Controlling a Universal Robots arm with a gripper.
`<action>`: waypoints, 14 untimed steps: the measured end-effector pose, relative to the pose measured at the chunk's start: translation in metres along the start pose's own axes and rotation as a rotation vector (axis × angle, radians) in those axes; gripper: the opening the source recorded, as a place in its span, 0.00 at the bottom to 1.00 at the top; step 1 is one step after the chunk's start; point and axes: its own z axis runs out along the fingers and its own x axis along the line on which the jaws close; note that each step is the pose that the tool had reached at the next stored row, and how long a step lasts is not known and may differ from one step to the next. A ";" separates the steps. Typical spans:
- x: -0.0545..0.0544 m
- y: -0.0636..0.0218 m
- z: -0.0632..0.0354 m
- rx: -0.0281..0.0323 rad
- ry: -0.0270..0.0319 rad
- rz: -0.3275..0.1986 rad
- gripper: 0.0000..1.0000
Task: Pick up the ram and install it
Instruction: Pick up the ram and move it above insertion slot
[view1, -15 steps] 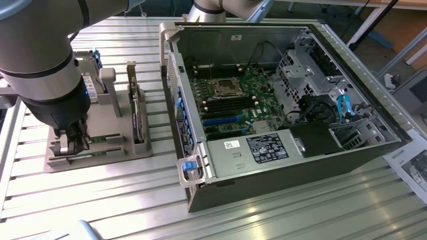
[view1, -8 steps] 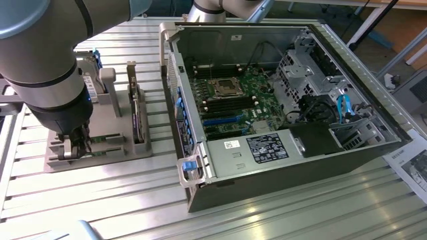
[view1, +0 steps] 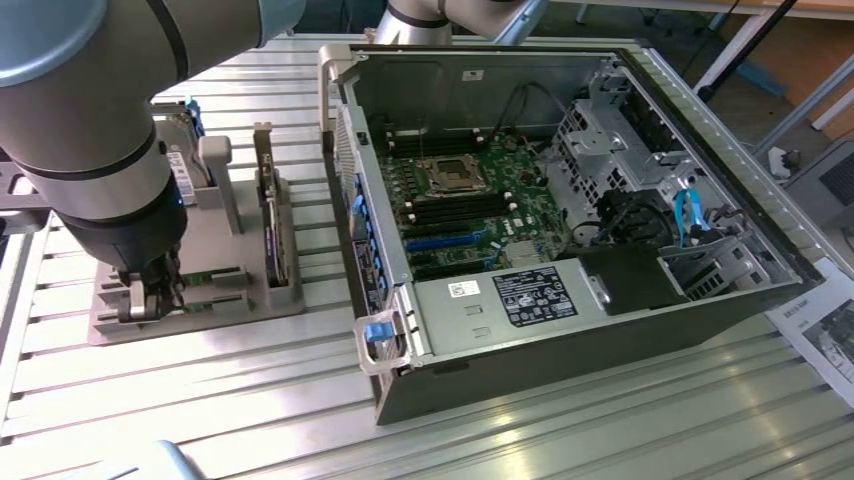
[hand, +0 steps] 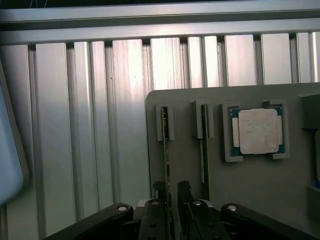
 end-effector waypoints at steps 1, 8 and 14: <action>0.000 -0.0004 0.0001 0.0002 -0.0002 0.000 0.24; -0.001 -0.0143 -0.0006 -0.0002 0.0000 0.000 0.24; -0.001 -0.0173 -0.0007 -0.0003 0.0000 0.000 0.24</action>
